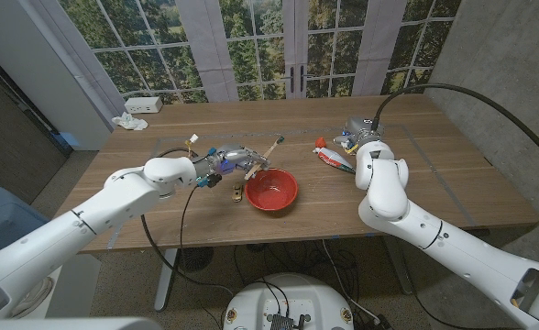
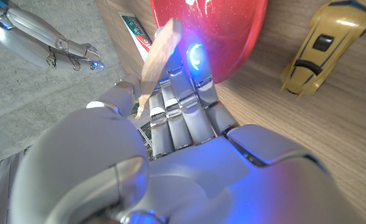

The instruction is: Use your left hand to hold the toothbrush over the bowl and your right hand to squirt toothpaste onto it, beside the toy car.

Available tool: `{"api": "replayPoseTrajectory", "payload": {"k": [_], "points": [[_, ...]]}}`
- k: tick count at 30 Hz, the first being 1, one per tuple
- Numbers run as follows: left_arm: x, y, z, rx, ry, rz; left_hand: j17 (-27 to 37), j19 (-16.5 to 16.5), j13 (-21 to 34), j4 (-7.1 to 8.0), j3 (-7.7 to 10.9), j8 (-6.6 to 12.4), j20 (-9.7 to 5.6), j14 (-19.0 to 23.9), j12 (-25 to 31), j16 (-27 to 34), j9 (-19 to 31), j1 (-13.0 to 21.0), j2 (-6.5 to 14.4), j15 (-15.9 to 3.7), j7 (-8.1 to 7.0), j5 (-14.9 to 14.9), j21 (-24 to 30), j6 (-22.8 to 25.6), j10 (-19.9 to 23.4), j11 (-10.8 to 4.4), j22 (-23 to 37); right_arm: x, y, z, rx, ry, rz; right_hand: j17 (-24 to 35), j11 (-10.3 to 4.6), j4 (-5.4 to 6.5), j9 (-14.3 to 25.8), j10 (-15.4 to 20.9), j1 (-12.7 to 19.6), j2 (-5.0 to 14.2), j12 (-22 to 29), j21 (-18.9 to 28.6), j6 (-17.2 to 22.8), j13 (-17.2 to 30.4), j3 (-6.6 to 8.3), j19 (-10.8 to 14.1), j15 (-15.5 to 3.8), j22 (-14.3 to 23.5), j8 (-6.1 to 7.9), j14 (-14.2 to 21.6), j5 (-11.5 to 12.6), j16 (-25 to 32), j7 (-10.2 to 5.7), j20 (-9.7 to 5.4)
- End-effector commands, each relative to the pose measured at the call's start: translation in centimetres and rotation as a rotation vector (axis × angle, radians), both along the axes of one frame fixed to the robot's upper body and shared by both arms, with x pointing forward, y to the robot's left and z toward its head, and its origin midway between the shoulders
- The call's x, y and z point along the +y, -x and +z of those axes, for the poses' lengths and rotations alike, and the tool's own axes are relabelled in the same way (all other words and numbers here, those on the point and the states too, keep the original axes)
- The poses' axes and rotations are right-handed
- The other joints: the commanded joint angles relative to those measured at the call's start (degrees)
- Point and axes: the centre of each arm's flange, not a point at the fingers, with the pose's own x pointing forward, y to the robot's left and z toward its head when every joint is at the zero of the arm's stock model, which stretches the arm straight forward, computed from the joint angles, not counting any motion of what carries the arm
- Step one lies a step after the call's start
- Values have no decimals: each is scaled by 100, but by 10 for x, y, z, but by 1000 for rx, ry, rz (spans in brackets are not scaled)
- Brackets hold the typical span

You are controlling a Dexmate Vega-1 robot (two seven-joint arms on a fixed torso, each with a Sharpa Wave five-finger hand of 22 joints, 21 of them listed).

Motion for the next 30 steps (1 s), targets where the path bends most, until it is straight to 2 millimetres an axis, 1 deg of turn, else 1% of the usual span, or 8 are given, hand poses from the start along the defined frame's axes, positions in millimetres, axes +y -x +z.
{"api": "replayPoseTrajectory", "payload": {"k": [1, 5, 8, 14, 30], "points": [[-8, 0, -6, -2, -20, 22, 62, 113, -75, 3, -99, 1, -823, 473, -1, 133, -36, 402, 328, -480, -131, 24, 32, 88, 740, -830, 74, 1, -2, 4, -6, -3, 26, 10, 22, -28, 15, 51, 23, 69, -15, -20, 15, 15, -29, -15, -201, 2, 4, -24, 9, 59, 23, 7], [-13, 2, -6, -10, -49, 41, 54, 143, -139, 7, -153, 1, -823, 479, -2, 193, -73, 422, 333, -483, -139, 28, 21, 86, 713, -810, 106, 1, -3, 5, -2, 0, 32, 12, 29, -40, 14, 54, 27, 83, -23, -25, 11, 9, -31, -21, -209, 3, 4, -39, 14, 67, 23, 8], [-17, 3, -6, -8, -64, 44, 93, 156, -188, 7, -198, 0, -825, 509, -6, 279, -101, 436, 326, -475, -137, 31, 3, 84, 685, -841, 114, 0, -4, 5, 2, -1, 32, 9, 26, -55, 14, 56, 32, 84, -31, -29, 9, 4, -35, -26, -204, 3, 4, -40, 17, 75, 18, 9], [-23, 6, -3, -27, -108, 61, 85, 195, -268, 5, -257, 7, -825, 490, 1, 351, -147, 471, 332, -478, -147, 36, 2, 101, 668, -846, 154, -1, -6, 5, 7, -4, 38, 1, 20, -72, 13, 58, 38, 93, -42, -34, 4, -3, -37, -31, -205, 3, 4, -41, 21, 84, 15, 7], [-30, 7, -5, -61, -191, 125, 6, 170, -435, 14, -374, 14, -823, 438, 14, 457, -241, 542, 354, -484, -137, 45, -44, 120, 643, -853, 158, -3, -11, 6, 20, -5, 58, -27, 12, -126, 11, 67, 69, 132, -73, -49, -12, -24, -32, -43, -210, 4, 4, -47, 35, 110, 5, 8]]}}
